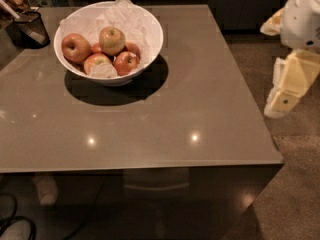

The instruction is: Pick apple from white bowl

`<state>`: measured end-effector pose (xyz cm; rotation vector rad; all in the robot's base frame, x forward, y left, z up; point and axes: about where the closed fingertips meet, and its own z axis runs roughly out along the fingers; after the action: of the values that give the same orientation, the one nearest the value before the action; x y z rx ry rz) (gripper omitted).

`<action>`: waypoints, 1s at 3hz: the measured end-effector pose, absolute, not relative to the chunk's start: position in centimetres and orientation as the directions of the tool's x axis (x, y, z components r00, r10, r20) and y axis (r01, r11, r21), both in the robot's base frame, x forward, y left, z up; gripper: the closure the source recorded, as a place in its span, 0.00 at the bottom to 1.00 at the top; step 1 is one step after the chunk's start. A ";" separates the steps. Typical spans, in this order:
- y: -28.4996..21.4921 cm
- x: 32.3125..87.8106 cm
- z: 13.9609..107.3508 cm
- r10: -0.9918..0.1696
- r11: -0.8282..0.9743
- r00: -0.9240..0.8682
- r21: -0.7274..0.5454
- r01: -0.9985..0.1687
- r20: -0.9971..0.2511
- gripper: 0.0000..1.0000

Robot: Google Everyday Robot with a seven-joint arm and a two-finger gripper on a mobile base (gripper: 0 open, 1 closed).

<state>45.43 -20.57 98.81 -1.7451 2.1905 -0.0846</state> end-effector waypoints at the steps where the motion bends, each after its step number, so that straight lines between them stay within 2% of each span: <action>1: -18.0 48.5 101.8 -0.966 0.165 -0.094 -0.291 -0.942 -0.242 0.00; 3: -17.1 49.5 102.4 -0.963 0.159 -0.077 -0.316 -0.935 -0.257 0.00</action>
Offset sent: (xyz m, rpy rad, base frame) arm 0.0228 0.0187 0.0174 0.0028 -0.0095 0.0742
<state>49.47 -17.09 102.40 -1.8045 2.0425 -0.0950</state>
